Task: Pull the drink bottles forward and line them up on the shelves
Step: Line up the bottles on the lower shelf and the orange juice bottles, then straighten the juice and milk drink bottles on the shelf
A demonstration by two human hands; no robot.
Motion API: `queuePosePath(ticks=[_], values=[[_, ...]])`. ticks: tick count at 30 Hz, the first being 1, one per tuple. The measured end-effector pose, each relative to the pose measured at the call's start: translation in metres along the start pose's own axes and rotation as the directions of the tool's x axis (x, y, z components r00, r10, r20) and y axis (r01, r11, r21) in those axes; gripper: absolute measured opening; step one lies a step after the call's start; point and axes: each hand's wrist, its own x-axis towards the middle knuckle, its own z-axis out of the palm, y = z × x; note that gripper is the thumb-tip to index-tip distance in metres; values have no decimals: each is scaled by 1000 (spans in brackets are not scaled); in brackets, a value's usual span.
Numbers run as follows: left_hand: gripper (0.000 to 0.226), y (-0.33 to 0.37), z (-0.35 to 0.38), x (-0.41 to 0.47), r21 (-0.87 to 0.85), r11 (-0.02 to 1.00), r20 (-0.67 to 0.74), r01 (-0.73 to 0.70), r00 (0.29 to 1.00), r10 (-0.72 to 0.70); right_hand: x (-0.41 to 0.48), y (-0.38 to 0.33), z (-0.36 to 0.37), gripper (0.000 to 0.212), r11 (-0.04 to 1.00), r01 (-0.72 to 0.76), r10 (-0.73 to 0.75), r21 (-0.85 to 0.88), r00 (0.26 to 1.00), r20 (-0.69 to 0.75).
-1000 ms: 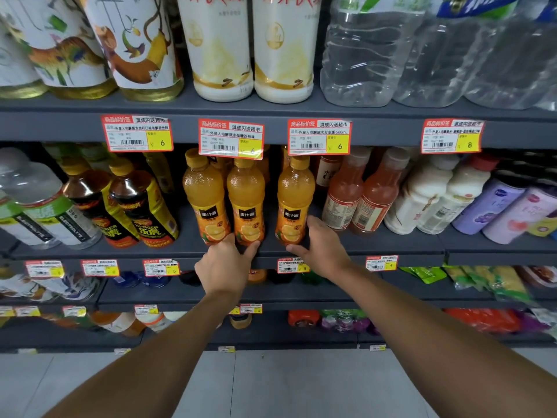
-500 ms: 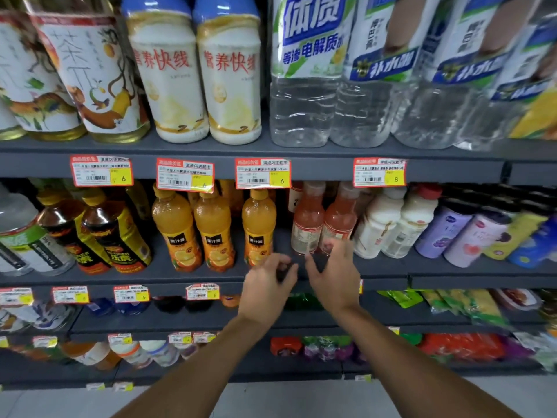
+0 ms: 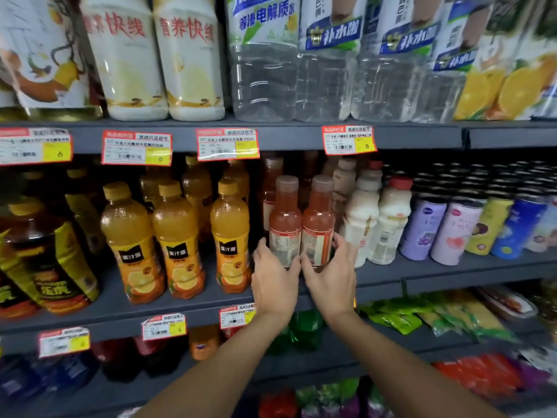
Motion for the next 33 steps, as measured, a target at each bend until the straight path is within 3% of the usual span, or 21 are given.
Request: queuePosePath(ticks=[5, 12, 22, 29, 33], values=[[64, -17, 11, 5, -19, 994, -44, -107, 993, 106, 5, 12, 7, 69, 992, 114, -115, 46, 993, 1], [53, -27, 16, 16, -37, 993, -51, -115, 992, 113, 16, 29, 9, 43, 955, 297, -297, 22, 955, 15], [48, -26, 8, 8, -80, 988, -39, -133, 991, 130, 14, 33, 9, 53, 959, 261, -258, 109, 965, -36], [48, -27, 2, -5, -2, 984, -104, -180, 978, 178, 13, 32, 10, 81, 961, 254, -248, 109, 966, -66], [40, -28, -1, -11, 163, 949, -77, -271, 955, 286, 17, 31, 3, 63, 949, 312, -311, 42, 950, -14]])
